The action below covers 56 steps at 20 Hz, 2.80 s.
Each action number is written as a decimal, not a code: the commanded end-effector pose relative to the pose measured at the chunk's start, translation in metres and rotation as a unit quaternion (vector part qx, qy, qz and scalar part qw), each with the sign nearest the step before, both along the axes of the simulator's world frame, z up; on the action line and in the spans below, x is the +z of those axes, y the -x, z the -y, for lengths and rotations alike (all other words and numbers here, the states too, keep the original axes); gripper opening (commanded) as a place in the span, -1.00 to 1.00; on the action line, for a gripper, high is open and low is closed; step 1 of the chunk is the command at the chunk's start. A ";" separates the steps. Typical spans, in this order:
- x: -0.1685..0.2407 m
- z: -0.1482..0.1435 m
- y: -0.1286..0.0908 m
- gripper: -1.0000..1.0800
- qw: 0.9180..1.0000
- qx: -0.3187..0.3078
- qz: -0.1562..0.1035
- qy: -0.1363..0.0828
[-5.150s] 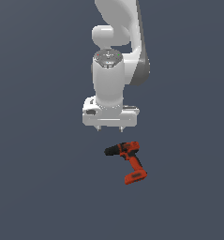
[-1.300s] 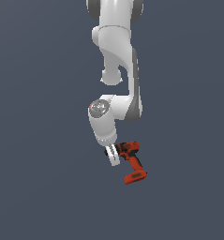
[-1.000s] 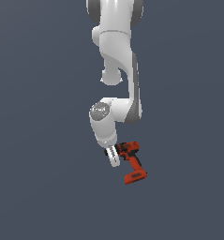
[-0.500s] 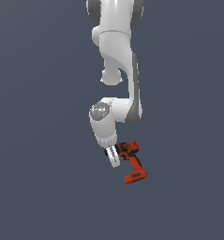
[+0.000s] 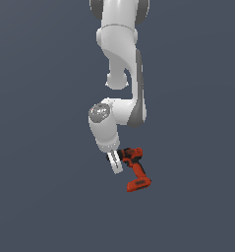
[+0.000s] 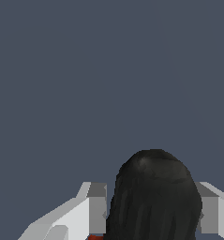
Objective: Pick up the object and move it to a goal position.
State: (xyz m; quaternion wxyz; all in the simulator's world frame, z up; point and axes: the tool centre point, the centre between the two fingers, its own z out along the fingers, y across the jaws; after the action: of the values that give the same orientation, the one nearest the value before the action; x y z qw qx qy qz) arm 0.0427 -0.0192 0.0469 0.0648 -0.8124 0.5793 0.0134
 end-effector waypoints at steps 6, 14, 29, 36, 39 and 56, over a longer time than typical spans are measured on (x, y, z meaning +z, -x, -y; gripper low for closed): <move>0.062 0.039 -0.005 -1.00 1.000 -0.002 0.005 0.000; 0.143 0.092 -0.008 -1.00 1.000 -0.002 0.004 0.001; 0.279 0.180 -0.018 -1.00 1.000 -0.002 0.004 0.002; 0.319 0.206 -0.022 -1.00 1.000 -0.001 0.004 0.001; 0.333 0.215 -0.024 -1.00 1.000 -0.001 0.004 0.001; 0.363 0.235 -0.029 -1.00 1.000 -0.001 0.004 0.001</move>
State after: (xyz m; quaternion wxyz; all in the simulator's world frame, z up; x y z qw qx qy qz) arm 0.0713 -0.2538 0.4035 0.0648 -0.8119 0.5801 0.0138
